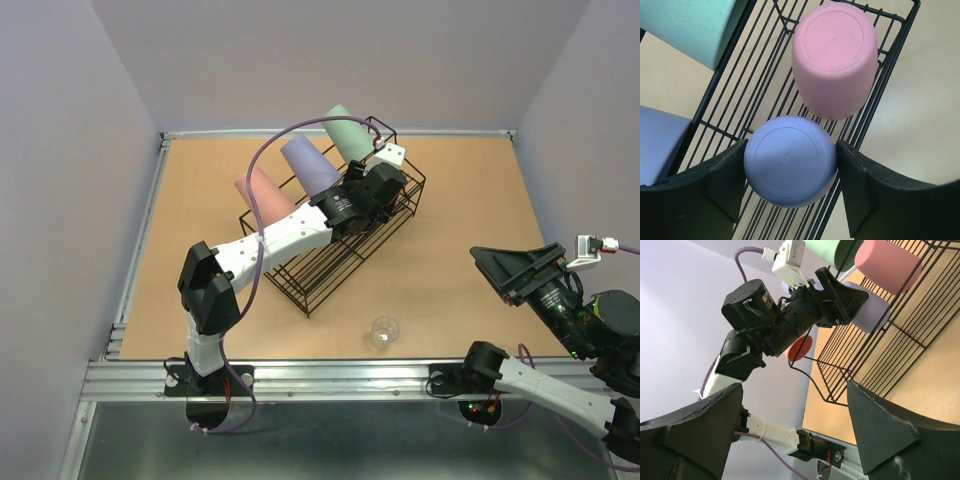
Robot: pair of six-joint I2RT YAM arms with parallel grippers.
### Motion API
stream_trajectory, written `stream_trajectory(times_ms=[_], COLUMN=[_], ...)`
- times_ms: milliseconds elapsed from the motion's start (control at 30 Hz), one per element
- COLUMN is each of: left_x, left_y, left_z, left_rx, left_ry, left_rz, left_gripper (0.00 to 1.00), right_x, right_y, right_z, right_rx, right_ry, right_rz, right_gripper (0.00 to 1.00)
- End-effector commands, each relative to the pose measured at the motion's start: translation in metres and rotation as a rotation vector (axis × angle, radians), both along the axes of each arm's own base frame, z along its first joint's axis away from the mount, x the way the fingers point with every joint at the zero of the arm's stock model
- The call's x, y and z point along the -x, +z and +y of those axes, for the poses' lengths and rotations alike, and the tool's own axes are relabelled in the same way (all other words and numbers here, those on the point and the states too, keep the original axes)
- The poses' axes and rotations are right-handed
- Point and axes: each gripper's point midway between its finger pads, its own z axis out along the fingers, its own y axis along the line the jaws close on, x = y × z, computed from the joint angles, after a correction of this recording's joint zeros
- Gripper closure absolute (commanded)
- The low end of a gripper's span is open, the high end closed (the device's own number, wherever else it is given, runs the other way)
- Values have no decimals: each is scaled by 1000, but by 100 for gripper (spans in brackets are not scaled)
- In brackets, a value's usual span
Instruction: Load the cups into the dish rack
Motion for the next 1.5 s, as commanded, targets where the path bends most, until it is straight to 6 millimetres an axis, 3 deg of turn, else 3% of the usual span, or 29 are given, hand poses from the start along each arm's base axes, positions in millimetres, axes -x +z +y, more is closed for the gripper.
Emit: stream_trajectory(times_ms=[0,100,167,200,233,300,500,800,1133,1333,1367,1467], left_x=[1,2,3,4,5,6,8,16,36,54,59,71], left_y=[25,22,21,21,21,22,28,49,98,152,167,194], left_z=[2,1,1,0,-1,0,6,12,11,19,27,48], left_rx=[86,85,89,93,96,97,106,139,225,356,393,453], left_ry=[15,9,4,0,-10,-12,0,10,-26,-69,-66,-61], left_rz=[-39,-29,-22,-18,-14,-11,-15,-38,-72,-113,-126,-157], left_gripper=[100,95,81,72,53,32,11,4,4,4,4,4], right_x=[0,0,0,0,0,1,2,4,3,-3,-5,-9], right_y=[0,-1,-2,-2,-2,-2,-1,-3,-18,-49,-64,-78], right_z=[-5,-5,-4,-4,-4,-5,-6,-2,13,54,73,96], right_rx=[-16,-18,-16,-16,-19,-20,-30,-34,2,146,213,330], right_ry=[-18,-17,-15,-14,-14,-12,-9,12,51,149,194,264], right_rz=[1,4,7,7,8,7,4,14,48,135,184,220], right_gripper=[11,11,11,11,11,11,11,11,10,10,10,11])
